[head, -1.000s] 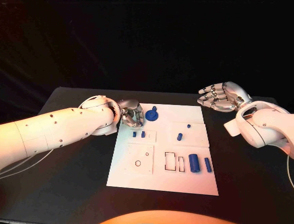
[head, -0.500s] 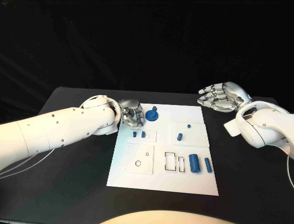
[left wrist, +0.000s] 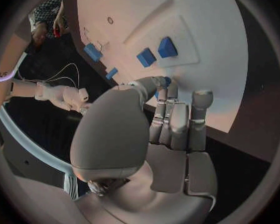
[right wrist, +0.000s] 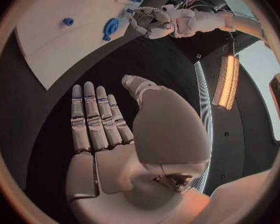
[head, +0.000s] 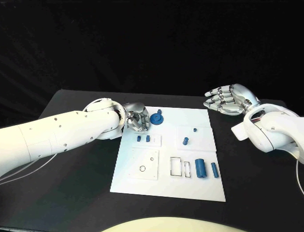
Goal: Assemble the parts on the task board
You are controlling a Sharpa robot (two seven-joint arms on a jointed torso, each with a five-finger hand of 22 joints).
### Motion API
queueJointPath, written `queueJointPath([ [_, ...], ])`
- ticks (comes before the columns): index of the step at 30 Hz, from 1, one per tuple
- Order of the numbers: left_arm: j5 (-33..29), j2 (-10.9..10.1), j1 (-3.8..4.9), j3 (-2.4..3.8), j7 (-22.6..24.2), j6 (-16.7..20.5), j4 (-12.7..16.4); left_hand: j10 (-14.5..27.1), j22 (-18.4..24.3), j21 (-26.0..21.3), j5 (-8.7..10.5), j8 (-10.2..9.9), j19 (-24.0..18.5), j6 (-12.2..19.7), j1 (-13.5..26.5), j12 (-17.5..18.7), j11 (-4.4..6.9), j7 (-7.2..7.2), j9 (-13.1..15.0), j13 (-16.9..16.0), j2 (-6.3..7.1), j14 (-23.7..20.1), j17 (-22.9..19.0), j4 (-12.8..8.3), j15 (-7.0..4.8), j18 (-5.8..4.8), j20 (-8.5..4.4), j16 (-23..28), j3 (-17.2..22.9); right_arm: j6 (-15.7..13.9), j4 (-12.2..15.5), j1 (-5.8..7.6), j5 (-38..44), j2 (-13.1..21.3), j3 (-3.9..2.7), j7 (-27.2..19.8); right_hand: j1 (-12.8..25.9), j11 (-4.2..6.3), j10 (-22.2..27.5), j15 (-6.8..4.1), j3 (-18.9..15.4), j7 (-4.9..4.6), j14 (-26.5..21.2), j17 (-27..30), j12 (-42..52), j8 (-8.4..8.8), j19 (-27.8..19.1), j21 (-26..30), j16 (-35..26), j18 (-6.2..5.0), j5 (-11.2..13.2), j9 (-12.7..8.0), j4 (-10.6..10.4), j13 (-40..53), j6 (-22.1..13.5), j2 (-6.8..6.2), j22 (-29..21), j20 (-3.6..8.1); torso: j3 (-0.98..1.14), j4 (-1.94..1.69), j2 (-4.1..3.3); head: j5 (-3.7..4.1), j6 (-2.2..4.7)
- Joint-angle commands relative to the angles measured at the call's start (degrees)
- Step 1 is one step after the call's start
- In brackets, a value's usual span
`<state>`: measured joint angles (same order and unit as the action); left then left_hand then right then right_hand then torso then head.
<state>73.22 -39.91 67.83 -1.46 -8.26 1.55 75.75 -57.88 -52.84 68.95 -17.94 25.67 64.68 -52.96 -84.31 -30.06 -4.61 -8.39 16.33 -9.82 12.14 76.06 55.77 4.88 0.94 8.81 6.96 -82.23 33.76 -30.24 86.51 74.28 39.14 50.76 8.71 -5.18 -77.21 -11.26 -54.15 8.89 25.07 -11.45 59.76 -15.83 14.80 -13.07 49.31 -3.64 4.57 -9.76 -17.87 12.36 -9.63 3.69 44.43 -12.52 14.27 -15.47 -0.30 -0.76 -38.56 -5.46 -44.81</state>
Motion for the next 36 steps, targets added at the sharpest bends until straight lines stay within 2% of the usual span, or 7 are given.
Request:
queueJointPath([
  [1,-0.09,0.22,-0.08,-0.1,-0.37,-2.44,0.16,-0.83,-0.19,0.05,0.27,-0.29,0.14,-0.76,0.68,0.15,0.07,0.04,0.11,-0.15,-0.14,-0.12,0.18,-0.39,-0.22,-0.53,-0.04,0.04,-0.16,0.8,0.06,-0.02,0.33,-0.01,-0.01,-0.43,0.42,-0.25,0.02,0.04,-0.33,-3.85,0.16,0.05,-0.33,0.15,-0.2,-0.02,-0.19,-0.74,-0.25,-0.05,0.13,-0.04,-0.11,-0.03,-0.05,-0.14,0.02,0.0,0.03,-0.01,-0.05],
  [12,1.57,0.4,-0.08,-0.11,-2.15,-2.12,-0.21,-0.71,0.64,-0.5,0.56,-1.06,-0.52,-0.35,1.38,0.68,-0.06,-0.1,0.03,-0.15,0.05,-0.12,0.4,-0.42,-0.17,-0.38,-0.1,0.02,-0.58,0.81,0.05,-0.02,0.33,0.01,-0.01,-0.41,0.42,-0.25,0.02,0.04,-0.33,-3.85,0.16,0.05,-0.33,0.15,-0.2,-0.02,-0.19,-0.74,-0.25,-0.05,0.13,-0.04,-0.11,-0.03,-0.05,-0.14,0.0,-0.04,0.03,0.06,-0.03],
  [22,1.45,0.58,-0.09,-0.12,-1.7,-1.05,-0.32,-0.19,1.68,-1.25,0.56,-2.52,-1.37,0.95,1.74,1.39,-0.4,-0.45,-0.34,-0.09,0.22,-0.46,0.09,-0.55,0.12,-0.18,0.09,0.07,-0.62,0.89,0.0,-0.02,0.33,-0.02,-0.01,-0.39,0.42,-0.25,0.02,0.04,-0.33,-3.85,0.16,0.05,-0.33,0.15,-0.2,-0.02,-0.19,-0.74,-0.25,-0.05,0.13,-0.04,-0.11,-0.03,-0.05,-0.14,0.03,-0.01,0.05,0.02,-0.08],
  [36,1.43,0.4,-0.1,-0.13,-0.6,0.38,-0.23,-0.05,2.16,-1.62,0.51,-3.03,-1.75,0.96,2.61,1.75,-0.54,-0.5,-0.4,-0.1,0.72,-0.65,-0.14,-0.26,0.29,-0.1,0.26,0.05,-0.97,1.01,-0.07,-0.03,0.33,-0.05,-0.01,-0.34,0.42,-0.25,0.02,0.04,-0.33,-3.85,0.16,0.05,-0.33,0.15,-0.2,-0.02,-0.19,-0.74,-0.25,-0.05,0.13,-0.04,-0.11,-0.03,-0.05,-0.14,0.01,-0.01,0.05,0.01,0.0],
])
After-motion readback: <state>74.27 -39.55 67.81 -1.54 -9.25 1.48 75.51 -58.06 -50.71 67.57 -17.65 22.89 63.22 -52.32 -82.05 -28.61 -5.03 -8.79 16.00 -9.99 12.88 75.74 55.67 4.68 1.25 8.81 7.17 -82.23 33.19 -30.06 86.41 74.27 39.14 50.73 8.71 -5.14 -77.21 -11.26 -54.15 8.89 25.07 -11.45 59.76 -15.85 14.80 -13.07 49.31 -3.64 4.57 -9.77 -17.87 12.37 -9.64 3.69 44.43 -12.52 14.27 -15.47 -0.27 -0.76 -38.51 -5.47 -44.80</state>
